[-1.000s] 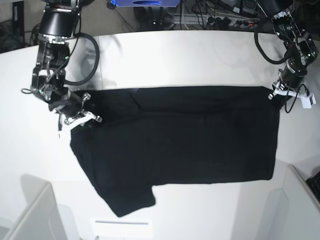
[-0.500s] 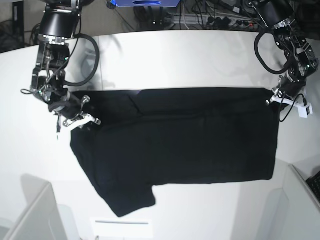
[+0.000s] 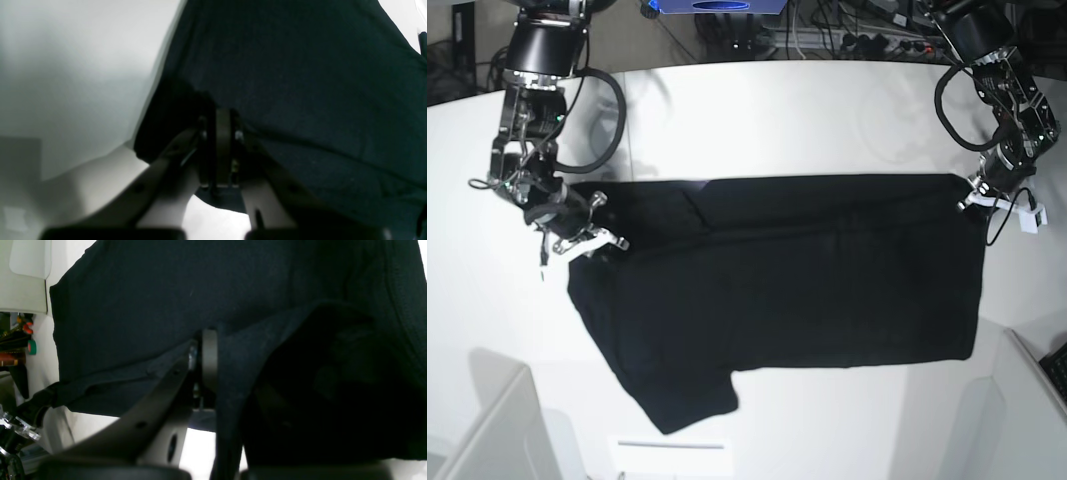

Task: Fold the T-shirt properly
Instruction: 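Release the shoulders and raise both grippers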

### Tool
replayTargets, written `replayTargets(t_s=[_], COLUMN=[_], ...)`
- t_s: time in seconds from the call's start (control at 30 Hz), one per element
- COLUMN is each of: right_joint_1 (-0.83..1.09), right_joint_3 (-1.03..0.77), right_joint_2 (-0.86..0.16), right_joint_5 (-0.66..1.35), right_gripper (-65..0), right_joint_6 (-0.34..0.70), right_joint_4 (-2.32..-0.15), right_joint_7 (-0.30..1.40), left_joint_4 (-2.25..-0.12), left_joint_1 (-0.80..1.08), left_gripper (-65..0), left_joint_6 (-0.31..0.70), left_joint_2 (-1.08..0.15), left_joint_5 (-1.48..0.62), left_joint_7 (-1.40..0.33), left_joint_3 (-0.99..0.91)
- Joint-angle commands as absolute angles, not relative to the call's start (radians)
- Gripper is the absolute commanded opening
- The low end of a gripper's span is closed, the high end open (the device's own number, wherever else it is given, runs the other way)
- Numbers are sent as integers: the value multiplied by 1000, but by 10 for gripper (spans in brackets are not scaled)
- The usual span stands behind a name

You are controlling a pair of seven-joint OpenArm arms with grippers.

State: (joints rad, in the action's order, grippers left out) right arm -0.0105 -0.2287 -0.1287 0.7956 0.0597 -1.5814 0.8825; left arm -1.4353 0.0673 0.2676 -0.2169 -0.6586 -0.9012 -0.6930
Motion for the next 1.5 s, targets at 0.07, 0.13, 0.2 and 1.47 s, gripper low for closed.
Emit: replayTargets(t_s=[0.07,0.13,0.2,1.47], right_joint_1=[-38,-42,-44,312], right_joint_3=[-231,-231,-236,-590], right_joint_2=[-137,-137,-137,85], right_joint_5=[809,809,809,809], right_gripper=[-650,-650,-542,-303], right_joint_6=[64,64,64,-1], right_joint_4=[-1569,-1546,-1526,-1896], right_joint_7=[863,863,862,642], left_joint_4=[-1449,-1448,-1449,-1583], left_joint_1=[47,45,44,159], left_gripper=[-650,-650,-650,-360], left_joint_6=[272,272,272,278], left_joint_2=[-236,-236,-237,-295], left_joint_5=[-674,-674,-674,-682], left_joint_7=[-880,-880,-880,-869], left_joint_3=[-697,-697,-699,-880])
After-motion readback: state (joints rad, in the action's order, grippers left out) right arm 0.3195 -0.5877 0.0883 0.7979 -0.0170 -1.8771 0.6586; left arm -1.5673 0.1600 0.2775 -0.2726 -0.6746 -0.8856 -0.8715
